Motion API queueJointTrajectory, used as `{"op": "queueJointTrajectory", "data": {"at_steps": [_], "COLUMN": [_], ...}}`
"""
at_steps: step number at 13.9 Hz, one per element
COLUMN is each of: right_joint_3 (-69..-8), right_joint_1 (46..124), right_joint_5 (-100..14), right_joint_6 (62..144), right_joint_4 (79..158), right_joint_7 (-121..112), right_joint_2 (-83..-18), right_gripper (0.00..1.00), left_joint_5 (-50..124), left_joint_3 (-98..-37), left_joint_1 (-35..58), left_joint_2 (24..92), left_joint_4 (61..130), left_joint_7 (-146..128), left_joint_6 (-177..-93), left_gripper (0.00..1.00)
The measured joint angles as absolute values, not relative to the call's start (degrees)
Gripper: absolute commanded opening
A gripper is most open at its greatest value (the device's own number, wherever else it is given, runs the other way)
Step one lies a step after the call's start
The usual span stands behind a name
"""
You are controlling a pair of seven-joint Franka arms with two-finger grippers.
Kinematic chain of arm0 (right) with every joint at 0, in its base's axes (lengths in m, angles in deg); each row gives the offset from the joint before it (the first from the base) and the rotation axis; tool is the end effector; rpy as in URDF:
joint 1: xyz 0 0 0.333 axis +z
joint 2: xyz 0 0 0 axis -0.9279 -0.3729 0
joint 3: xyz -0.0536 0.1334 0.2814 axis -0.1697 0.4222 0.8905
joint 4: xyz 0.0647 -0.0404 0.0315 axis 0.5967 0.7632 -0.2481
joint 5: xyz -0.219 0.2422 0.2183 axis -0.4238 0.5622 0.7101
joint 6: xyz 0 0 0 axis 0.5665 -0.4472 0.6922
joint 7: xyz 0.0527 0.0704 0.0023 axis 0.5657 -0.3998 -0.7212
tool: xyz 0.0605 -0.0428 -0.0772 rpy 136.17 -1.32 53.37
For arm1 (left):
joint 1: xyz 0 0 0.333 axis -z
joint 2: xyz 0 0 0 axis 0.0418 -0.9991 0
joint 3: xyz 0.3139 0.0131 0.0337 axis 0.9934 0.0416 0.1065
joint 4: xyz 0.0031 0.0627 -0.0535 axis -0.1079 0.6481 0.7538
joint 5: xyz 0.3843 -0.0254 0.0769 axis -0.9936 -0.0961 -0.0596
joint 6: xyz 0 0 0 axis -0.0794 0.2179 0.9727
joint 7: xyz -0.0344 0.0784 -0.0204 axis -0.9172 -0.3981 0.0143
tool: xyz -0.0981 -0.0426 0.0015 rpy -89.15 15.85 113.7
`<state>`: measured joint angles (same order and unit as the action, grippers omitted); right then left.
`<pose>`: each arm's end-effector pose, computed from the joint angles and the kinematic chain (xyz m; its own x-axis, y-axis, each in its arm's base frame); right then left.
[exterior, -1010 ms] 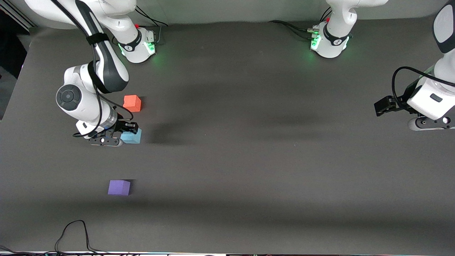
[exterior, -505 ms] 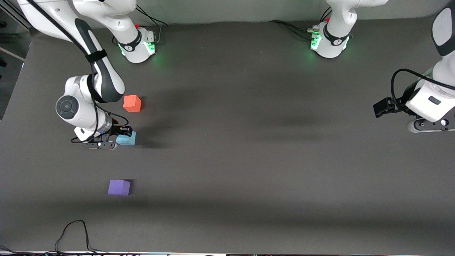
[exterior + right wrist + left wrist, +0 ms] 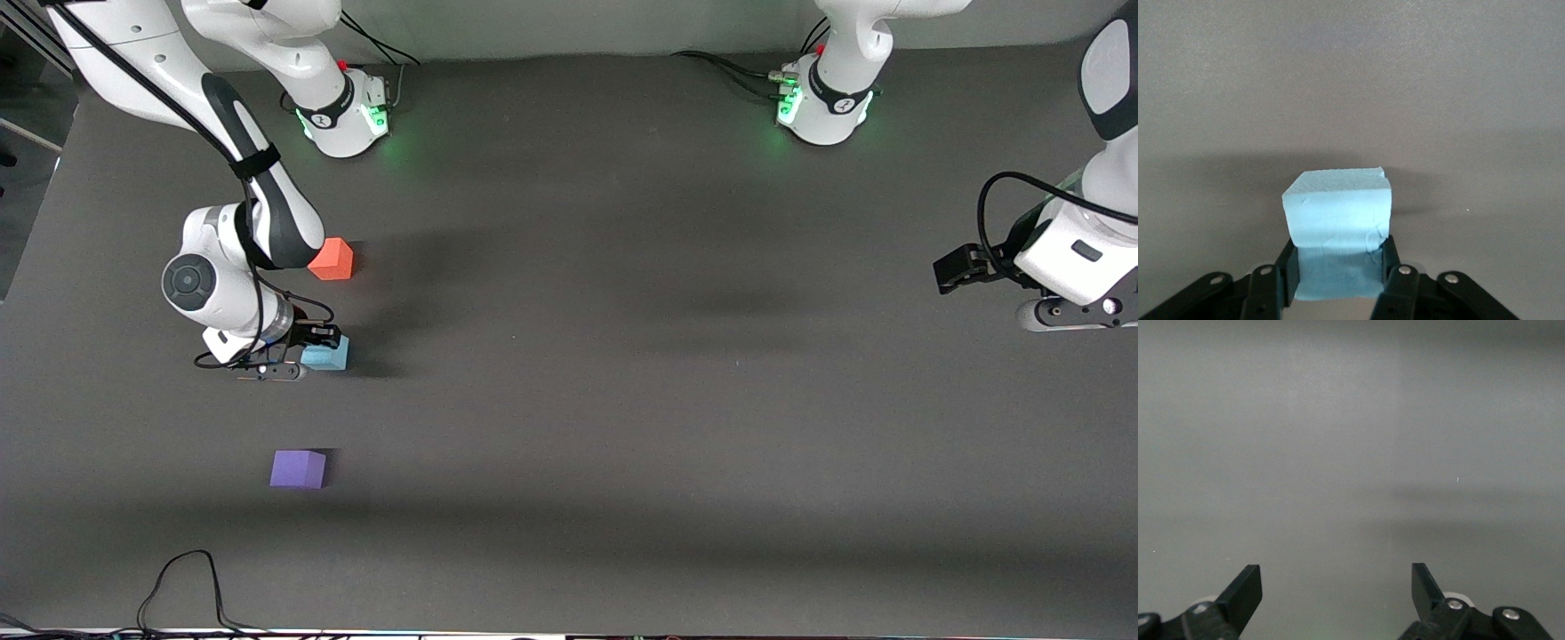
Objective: Place blue block between orange and purple blocks
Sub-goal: 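Lower the blue block between the orange and purple blocks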
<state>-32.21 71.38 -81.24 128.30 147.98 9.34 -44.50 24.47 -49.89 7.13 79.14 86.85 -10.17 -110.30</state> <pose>0.5346 0.0386 0.2245 0.9939 -0.0690 -0.0856 -0.0673 -0.9975 0.0223 0.5773 -0.0472 0.5724 0.9975 0.0394 -0.0584 0.0354 -0.9970 -0.0685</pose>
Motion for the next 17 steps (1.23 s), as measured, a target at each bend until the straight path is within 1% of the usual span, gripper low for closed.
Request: {"op": "queueJointTrajectory", "data": {"at_steps": [4, 6, 12, 15, 16, 17], "right_joint_3": [-32.22, -32.22, -32.35, -32.69, -33.11, -33.56], "right_joint_1": [71.38, 71.38, 71.38, 71.39, 71.38, 71.37], "right_joint_5": [-81.24, -81.24, -81.24, -81.24, -81.24, -81.24], "right_joint_6": [130.68, 130.98, 131.35, 131.40, 131.41, 131.44], "right_joint_4": [147.95, 147.91, 147.86, 147.84, 147.84, 147.83], "right_joint_7": [8.65, 8.45, 8.05, 7.37, 6.80, 6.23], "right_joint_2": [-45.60, -46.00, -46.01, -46.01, -46.02, -46.05], "right_gripper": [0.34, 0.37, 0.38, 0.40, 0.44, 0.55], "left_joint_5": [24.47, 24.47, 24.46, 24.46, 24.47, 24.46], "left_joint_3": [-49.88, -49.87, -49.87, -49.87, -49.87, -49.87], "left_joint_1": [7.13, 7.13, 7.13, 7.13, 7.13, 7.13], "left_joint_2": [78.77, 78.55, 78.48, 78.48, 78.48, 78.48], "left_joint_4": [86.85, 86.85, 86.85, 86.84, 86.83, 86.82], "left_joint_7": [-10.18, -10.17, -10.17, -10.17, -10.17, -10.17], "left_joint_6": [-110.30, -110.30, -110.30, -110.30, -110.30, -110.30], "left_gripper": [1.00, 1.00, 1.00, 1.00, 1.00, 1.00]}}
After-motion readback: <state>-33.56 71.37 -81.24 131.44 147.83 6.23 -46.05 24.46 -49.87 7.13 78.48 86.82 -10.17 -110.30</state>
